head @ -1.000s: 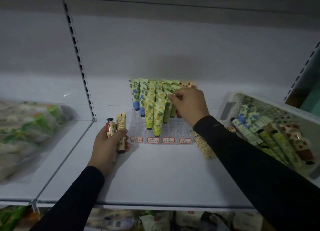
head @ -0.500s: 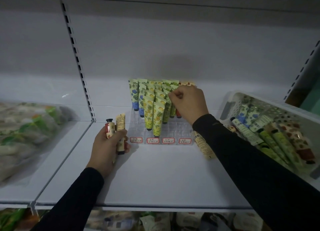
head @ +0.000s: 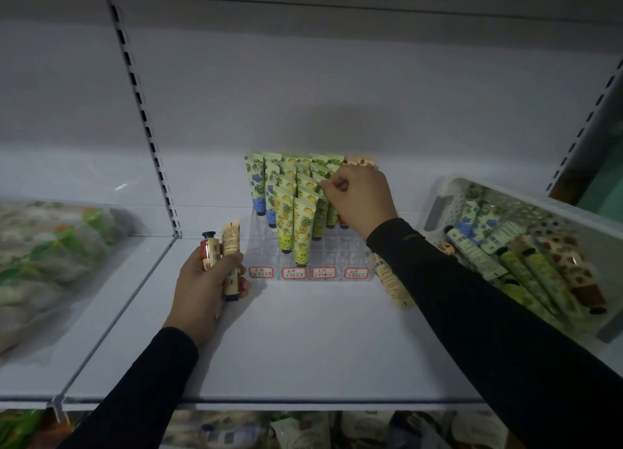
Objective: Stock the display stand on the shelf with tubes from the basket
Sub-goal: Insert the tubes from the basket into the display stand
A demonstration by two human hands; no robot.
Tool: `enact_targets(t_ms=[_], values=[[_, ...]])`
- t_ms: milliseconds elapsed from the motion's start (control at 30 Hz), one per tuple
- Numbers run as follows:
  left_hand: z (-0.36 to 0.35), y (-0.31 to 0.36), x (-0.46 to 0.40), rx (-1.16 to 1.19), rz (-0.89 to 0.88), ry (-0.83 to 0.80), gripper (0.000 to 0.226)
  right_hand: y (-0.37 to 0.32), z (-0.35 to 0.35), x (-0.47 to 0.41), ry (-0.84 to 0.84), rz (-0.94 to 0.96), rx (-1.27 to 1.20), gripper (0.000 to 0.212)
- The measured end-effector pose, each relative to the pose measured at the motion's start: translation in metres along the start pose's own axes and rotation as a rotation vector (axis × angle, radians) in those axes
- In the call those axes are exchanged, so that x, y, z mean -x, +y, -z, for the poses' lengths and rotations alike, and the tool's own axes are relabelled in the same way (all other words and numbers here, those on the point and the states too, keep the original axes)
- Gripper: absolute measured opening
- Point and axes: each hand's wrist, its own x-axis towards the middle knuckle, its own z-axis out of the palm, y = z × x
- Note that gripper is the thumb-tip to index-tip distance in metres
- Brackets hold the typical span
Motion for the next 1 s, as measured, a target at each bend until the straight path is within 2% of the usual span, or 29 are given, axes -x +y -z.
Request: enact_targets(t_ms=[133, 233, 367, 567, 733, 900, 1000], values=[[0.001, 0.000, 0.000, -0.001, 0.004, -0.004, 0.005, 0.001, 0.001, 0.002, -0.024, 0.001, 0.005, 0.032], [0.001, 0.000, 0.000, -0.009, 0.000, -0.010, 0.005, 0.005, 0.001, 0.005, -0.030, -0.017, -0.084, 0.041], [0.002, -0.001, -0.001, -0.018, -0.014, -0.004, 0.007, 0.006, 0.007, 0.015, 0.018, -0.037, -0.114, 0.055], [0.003, 0.001, 0.002, -0.096, -0.046, -0.030, 0.010, 0.008, 0.021, 0.044, 0.095, -0.041, -0.109, 0.049], [-0.001, 0.007, 0.015, -0.169, -0.060, -0.085, 0.011, 0.006, 0.029, 0.070, -0.058, -0.045, -0.220, 0.045], [-0.019, 0.024, 0.035, -0.084, 0.065, -0.286, 0.009, -0.006, 0.037, 0.084, -0.277, -0.101, -0.364, 0.025], [-0.034, 0.033, 0.045, 0.000, 0.149, -0.379, 0.015, -0.014, 0.040, 0.087, -0.424, -0.138, -0.421, 0.035]])
